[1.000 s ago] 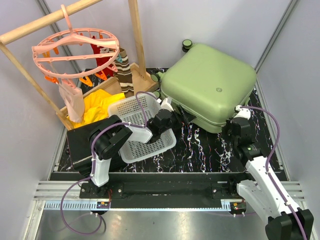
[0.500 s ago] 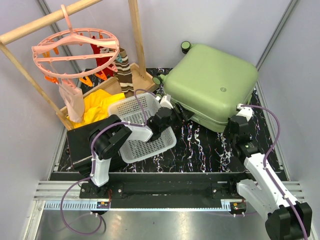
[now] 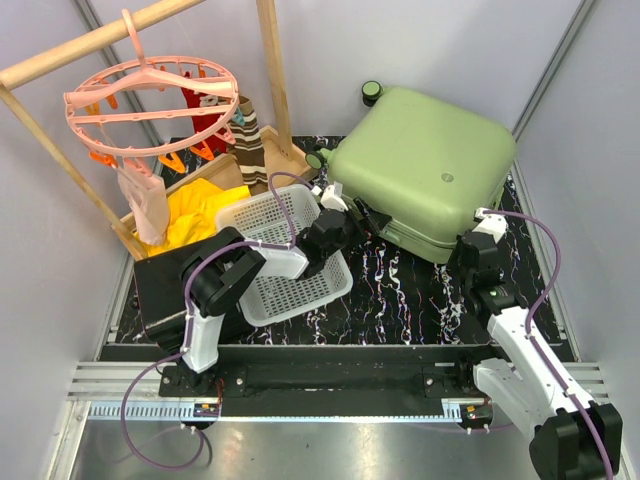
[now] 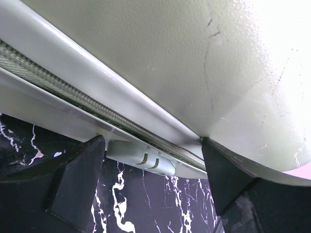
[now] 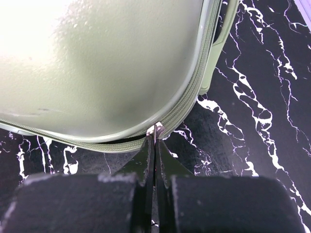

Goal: Open, take out, and arrange the luggage
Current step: Unzip the luggage

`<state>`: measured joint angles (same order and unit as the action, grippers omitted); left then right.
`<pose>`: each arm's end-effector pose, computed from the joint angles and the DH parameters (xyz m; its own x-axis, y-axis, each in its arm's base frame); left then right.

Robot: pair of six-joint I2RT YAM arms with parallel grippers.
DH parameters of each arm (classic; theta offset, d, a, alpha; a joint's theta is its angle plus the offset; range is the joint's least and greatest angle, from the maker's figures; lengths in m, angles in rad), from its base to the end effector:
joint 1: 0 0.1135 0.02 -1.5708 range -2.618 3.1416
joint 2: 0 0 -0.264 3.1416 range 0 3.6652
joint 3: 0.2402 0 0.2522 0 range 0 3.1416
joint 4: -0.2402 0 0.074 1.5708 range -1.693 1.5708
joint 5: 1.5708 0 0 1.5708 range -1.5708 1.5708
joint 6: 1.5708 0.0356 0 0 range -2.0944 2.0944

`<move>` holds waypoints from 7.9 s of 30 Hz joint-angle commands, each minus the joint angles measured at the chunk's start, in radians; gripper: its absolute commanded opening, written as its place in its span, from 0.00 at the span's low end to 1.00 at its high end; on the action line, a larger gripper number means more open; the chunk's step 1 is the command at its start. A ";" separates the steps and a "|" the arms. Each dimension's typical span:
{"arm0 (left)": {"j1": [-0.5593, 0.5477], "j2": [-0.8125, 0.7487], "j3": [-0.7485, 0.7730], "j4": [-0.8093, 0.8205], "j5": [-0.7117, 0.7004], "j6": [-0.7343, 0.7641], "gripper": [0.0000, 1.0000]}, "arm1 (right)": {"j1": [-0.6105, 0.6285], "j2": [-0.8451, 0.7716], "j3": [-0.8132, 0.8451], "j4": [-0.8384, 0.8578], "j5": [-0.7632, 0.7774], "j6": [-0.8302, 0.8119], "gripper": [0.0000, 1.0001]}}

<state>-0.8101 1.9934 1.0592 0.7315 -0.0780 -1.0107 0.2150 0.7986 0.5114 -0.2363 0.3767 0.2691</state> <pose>0.2980 -0.3091 0.1709 -0.6410 -0.5517 -0.5337 0.2381 0.5181 -0.8215 0.1791 0.0257 0.2372 -0.4408 0.1568 -0.8838 0.2387 0.9697 0.0530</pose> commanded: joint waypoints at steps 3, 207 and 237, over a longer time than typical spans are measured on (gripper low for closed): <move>-0.018 0.041 0.033 0.003 -0.022 0.015 0.80 | -0.002 -0.018 -0.001 0.106 -0.036 0.022 0.00; 0.293 0.027 0.317 -0.066 -0.181 -0.272 0.00 | -0.442 0.097 -0.178 0.750 -0.133 -0.051 0.00; 0.146 -0.619 -0.318 0.157 -0.094 0.409 0.47 | -0.042 -0.068 -0.179 0.479 -0.025 -0.071 0.00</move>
<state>-0.6460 1.4685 0.7662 0.8742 -0.1642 -0.7254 0.1017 0.7475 0.2680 0.2741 0.3931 0.1848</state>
